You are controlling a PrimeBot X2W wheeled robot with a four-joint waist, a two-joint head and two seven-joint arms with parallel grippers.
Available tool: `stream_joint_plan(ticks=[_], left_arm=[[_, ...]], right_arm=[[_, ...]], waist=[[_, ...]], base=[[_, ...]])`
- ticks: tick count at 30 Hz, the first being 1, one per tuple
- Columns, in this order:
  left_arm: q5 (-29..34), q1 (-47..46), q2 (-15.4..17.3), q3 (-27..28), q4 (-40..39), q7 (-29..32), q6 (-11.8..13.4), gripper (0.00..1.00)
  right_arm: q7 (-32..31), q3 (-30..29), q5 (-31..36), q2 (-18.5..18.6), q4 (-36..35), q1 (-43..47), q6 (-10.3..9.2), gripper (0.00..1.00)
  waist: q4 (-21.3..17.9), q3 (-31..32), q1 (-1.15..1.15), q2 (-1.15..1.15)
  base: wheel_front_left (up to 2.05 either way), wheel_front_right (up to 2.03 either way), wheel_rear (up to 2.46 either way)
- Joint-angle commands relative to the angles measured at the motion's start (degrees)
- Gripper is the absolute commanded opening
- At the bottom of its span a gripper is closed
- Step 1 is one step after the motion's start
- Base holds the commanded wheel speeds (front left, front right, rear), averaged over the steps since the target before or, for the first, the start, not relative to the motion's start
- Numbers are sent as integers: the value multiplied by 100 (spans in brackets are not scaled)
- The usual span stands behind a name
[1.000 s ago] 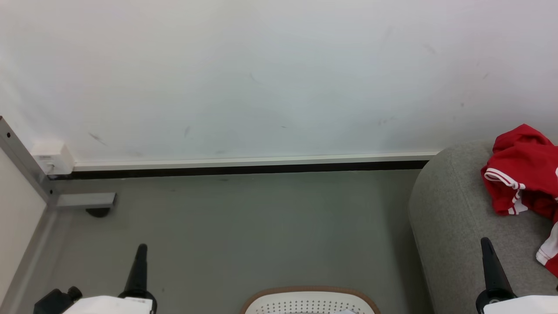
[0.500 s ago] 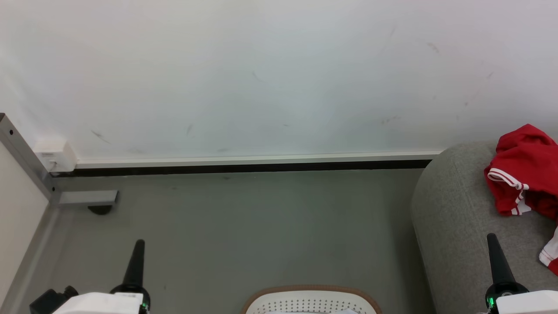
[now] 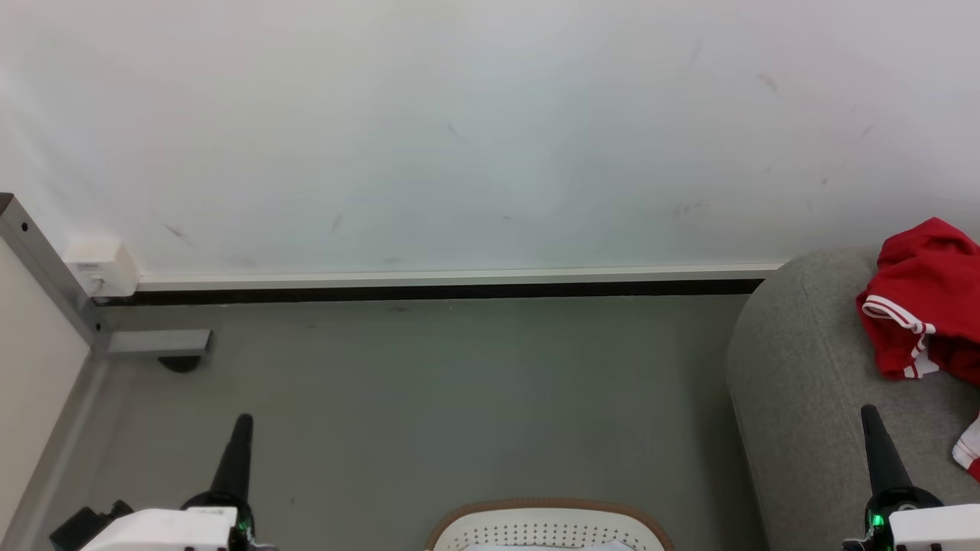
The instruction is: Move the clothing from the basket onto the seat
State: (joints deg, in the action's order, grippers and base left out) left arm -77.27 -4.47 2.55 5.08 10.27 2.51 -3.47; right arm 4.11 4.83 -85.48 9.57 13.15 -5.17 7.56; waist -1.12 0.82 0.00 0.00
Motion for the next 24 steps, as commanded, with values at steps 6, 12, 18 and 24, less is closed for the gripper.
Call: stream_joint_plan(ticks=[6, 12, 18, 24], left_arm=[[-375, -104, 48, 59, -85, 107, 24, 0], [-595, -120, 49, 81, -97, 164, 40, 0], [-865, -136, 50, 107, -113, 228, 56, 0], [-1079, -139, 51, 129, -130, 295, 77, 0]], right_arm=[[-4, 24, -430, 120, -5, -116, -11, 0], [1, 62, -709, 174, -8, -137, -11, 0], [14, 110, -1045, 247, -14, -168, -12, 0], [33, 158, -1365, 300, -22, -187, -12, 0]], waist=[[20, -12, 0, 0], [35, -22, 0, 0], [54, -34, 0, 0], [72, -45, 0, 0]], base=[[0, 0, 0], [0, 0, 0], [0, 0, 0], [0, 0, 0]])
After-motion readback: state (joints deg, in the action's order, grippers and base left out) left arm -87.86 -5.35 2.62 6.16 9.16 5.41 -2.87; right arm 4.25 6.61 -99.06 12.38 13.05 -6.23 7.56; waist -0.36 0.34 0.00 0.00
